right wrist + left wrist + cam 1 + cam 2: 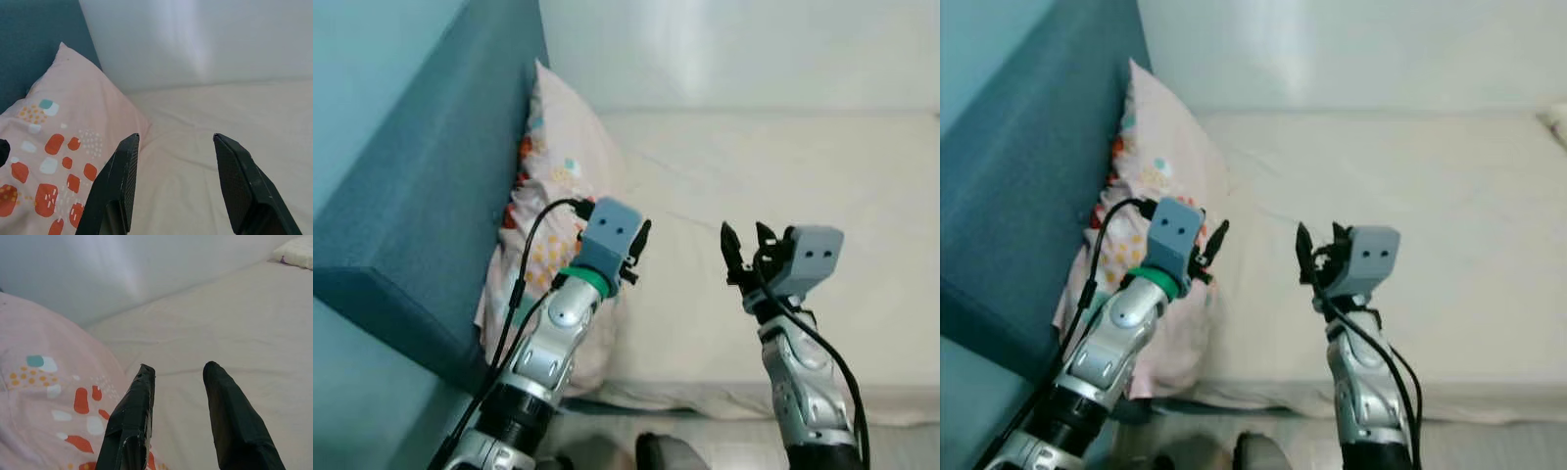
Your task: Clean up the room
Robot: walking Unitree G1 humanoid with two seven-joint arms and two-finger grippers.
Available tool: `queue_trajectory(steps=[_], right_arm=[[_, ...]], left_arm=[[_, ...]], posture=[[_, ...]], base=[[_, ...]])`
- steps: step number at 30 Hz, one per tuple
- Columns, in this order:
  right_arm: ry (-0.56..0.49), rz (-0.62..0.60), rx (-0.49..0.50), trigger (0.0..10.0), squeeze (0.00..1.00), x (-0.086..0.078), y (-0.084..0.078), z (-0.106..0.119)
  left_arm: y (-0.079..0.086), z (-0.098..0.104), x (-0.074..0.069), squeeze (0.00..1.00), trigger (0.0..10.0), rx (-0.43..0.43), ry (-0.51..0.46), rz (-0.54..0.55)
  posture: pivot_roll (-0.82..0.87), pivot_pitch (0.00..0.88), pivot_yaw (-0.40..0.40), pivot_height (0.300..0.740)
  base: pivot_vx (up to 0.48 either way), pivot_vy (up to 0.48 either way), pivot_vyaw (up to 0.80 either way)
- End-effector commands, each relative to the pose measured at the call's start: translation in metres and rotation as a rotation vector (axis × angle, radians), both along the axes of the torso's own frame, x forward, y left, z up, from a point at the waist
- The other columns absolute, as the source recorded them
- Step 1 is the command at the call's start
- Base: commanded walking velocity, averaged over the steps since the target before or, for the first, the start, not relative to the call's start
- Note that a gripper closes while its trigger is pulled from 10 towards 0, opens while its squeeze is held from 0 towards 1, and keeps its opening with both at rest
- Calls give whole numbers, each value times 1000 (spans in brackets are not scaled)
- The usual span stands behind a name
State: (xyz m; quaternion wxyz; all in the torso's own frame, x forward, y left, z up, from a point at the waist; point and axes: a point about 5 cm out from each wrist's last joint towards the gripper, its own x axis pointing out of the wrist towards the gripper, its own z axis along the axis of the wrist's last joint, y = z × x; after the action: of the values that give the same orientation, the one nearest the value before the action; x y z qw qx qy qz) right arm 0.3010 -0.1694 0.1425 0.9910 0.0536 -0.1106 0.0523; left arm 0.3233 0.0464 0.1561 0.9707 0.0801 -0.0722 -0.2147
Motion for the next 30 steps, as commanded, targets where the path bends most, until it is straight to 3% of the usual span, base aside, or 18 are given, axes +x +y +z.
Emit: queue_trajectory(steps=[1,13,17,30], right_arm=[[25,-1,5,10000,0,-2,0,-5],[30,-2,12,10000,0,-1,1,-6],[36,-8,30,10000,0,-1,-2,-7],[42,-8,48,10000,0,0,-3,-7]], left_arm=[[2,-6,-1,0,10000,6,26,7],[0,-5,-1,0,10000,21,6,-10],[-2,-5,-3,0,10000,19,7,-26],[-4,-5,-2,0,10000,14,13,-39]], posture=[[-227,109,70,740],[-225,108,73,740],[-225,107,72,740],[-227,99,73,740]], base=[[0,0,0],[0,0,0],[0,-295,0],[0,-39,-763]])
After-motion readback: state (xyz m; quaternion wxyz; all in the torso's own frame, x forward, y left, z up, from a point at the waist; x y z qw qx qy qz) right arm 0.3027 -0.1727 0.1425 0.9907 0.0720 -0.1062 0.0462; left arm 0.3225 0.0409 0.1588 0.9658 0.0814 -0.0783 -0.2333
